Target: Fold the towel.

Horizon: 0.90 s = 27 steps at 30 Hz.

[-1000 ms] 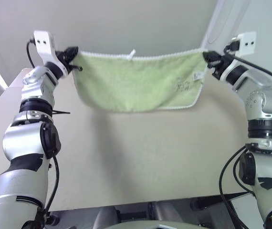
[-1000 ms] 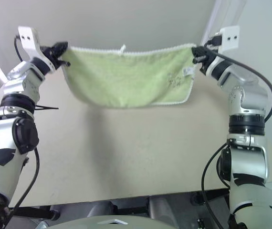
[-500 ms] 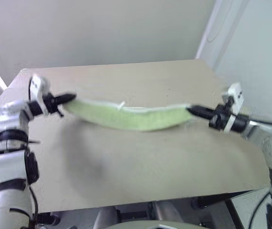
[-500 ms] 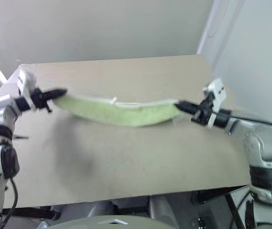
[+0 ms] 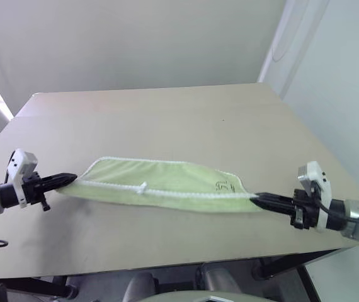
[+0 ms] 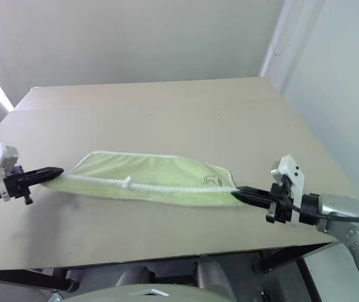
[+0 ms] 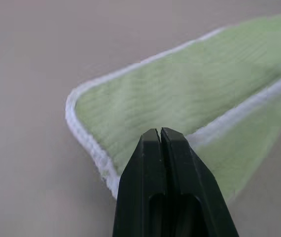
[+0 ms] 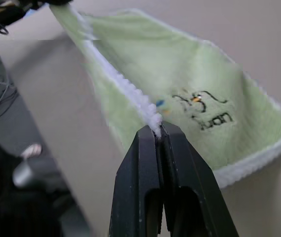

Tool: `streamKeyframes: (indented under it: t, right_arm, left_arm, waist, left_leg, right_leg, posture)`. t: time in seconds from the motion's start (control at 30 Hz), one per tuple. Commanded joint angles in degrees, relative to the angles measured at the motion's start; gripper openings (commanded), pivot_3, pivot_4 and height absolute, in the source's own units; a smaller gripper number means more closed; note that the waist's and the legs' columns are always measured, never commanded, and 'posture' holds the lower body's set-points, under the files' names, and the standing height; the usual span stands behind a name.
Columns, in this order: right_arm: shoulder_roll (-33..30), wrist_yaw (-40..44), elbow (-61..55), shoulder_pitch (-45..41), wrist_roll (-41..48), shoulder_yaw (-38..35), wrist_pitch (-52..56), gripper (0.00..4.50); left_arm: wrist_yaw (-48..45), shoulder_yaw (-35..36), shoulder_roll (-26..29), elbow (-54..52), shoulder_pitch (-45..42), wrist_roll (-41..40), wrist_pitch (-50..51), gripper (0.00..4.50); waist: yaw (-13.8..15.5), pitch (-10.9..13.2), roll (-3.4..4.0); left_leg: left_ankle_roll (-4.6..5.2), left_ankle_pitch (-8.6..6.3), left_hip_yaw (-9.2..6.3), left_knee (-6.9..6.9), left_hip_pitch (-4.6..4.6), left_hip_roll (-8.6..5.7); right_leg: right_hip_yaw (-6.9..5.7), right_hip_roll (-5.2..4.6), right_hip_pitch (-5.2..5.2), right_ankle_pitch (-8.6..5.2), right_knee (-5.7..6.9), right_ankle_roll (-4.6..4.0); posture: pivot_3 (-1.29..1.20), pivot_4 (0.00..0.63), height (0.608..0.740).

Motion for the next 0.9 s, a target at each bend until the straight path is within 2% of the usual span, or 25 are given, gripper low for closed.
streamKeyframes:
  t: [0.03, 0.27, 0.67, 0.77, 0.9]
  right_arm:
    - [-1.26, 1.57, -3.23, 2.03, -1.31, -0.65, -2.62, 0.05]
    - [-2.87, 4.24, -5.02, 8.09, -4.68, -0.31, -5.65, 0.05]
    - [2.52, -2.88, 8.07, -6.33, -11.54, 7.87, -9.57, 0.05]
    - [3.96, -4.76, 13.06, -11.46, -14.59, 10.26, -10.77, 0.05]
    - [6.15, -7.02, 17.17, -15.42, -18.21, 13.53, -11.94, 0.05]
  left_arm:
    - [-0.35, 3.10, 3.84, -2.92, 1.27, -1.50, 0.60, 0.00]
    - [-2.06, 1.99, 6.84, -1.67, 2.36, -1.71, 1.45, 0.00]
    - [4.38, -4.29, -1.50, 5.81, -9.73, -0.05, -0.03, 0.00]
    - [11.88, -5.57, -4.77, 16.09, -16.53, 4.08, -6.63, 0.00]
    - [13.80, -7.63, -6.57, 23.85, -21.07, 7.21, -11.84, 0.00]
  waist:
    - [0.00, 0.00, 0.00]
    - [-0.03, 0.01, -0.04]
    - [0.01, 0.00, -0.11]
    - [0.11, -0.01, -0.11]
    - [-0.02, -0.04, -0.15]
  left_leg:
    - [0.00, 0.00, 0.01, 0.00, -0.01, 0.00]
    - [-0.02, -0.01, 0.05, -0.01, -0.02, 0.00]
    - [-0.01, -0.01, 0.10, -0.04, -0.06, 0.00]
    - [0.00, -0.01, 0.10, -0.06, -0.07, -0.04]
    - [0.00, -0.01, 0.09, -0.04, -0.03, -0.08]
  right_leg:
    - [-0.01, 0.00, -0.02, 0.00, -0.02, 0.00]
    - [-0.01, -0.06, -0.02, 0.00, -0.11, 0.00]
    - [-0.06, -0.05, -0.06, 0.01, -0.09, -0.01]
    - [-0.05, -0.05, -0.05, 0.02, -0.11, -0.01]
    - [-0.01, -0.04, 0.01, 0.04, -0.08, -0.02]
  posture:
    - [0.00, 0.000, 0.712]
    - [0.00, 0.000, 0.712]
    - [0.00, 0.000, 0.712]
    - [0.00, 0.000, 0.712]
    - [0.00, 0.000, 0.712]
